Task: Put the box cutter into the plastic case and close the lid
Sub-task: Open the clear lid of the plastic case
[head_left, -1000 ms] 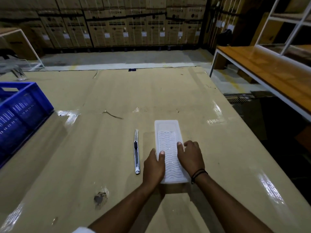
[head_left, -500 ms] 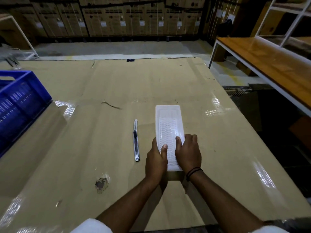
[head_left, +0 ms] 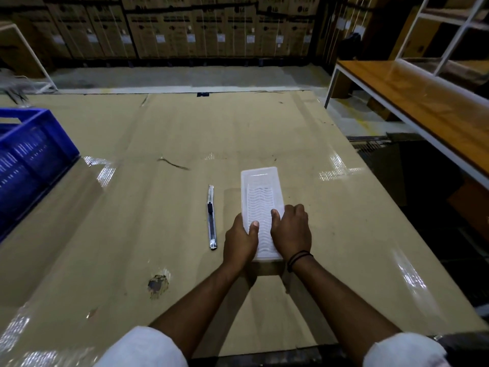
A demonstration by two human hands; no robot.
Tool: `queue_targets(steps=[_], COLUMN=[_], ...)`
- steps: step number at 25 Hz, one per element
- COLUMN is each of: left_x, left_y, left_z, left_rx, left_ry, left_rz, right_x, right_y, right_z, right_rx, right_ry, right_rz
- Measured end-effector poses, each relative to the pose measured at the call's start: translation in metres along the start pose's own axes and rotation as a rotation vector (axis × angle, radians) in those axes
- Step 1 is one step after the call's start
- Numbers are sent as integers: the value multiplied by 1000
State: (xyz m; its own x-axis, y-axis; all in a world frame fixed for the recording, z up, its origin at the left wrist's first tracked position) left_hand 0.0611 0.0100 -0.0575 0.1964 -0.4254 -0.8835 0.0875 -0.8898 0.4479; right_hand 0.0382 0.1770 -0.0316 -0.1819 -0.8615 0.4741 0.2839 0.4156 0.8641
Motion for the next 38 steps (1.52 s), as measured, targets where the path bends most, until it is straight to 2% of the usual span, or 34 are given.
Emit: queue_targets(steps=[6, 9, 11, 15, 17, 20, 23, 29, 32, 38], left_x=[8, 15, 22, 24, 30, 37, 33, 22, 20, 17], left_y=[2, 6, 4, -6, -7, -8, -4, 5, 5, 9], left_z=[7, 5, 8, -2, -2, -2, -5, -11, -15, -13], left_rx=[92, 110, 114, 124, 117, 127, 117, 160, 137, 168], left_ry=[103, 259, 319, 408, 408, 394, 367, 231, 178, 124], left_rz=[-68, -176, -219, -625, -728, -679, -562, -306, -333, -395], right_x=[4, 19, 29, 46, 52, 60, 61, 66, 65, 64], right_y=[-1, 0, -1, -3, -12, -22, -28, -29, -16, -1], right_z=[0, 1, 2, -3, 0, 12, 15, 21, 22, 20], right_rx=[4, 70, 152, 300, 396, 473, 493, 487, 436, 348], right_ry=[35, 133, 134, -6, -82, -168, -211, -38, 46, 29], right_rz=[-33, -184, -277, -370, -433, -544, -557, -491, -396, -319])
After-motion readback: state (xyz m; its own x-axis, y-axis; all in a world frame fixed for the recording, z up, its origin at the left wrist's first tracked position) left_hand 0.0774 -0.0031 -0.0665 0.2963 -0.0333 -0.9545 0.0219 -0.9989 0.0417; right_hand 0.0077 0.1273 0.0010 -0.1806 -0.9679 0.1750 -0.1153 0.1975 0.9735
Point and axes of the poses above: each hand's wrist, its own z-axis towards the middle knuckle, its own y-axis out of the back of the hand, x = y × z, the point moved 9 cm from there along z, towards the middle knuckle, and after that the axes turned 1 degree about y, right-handed, at the moved point
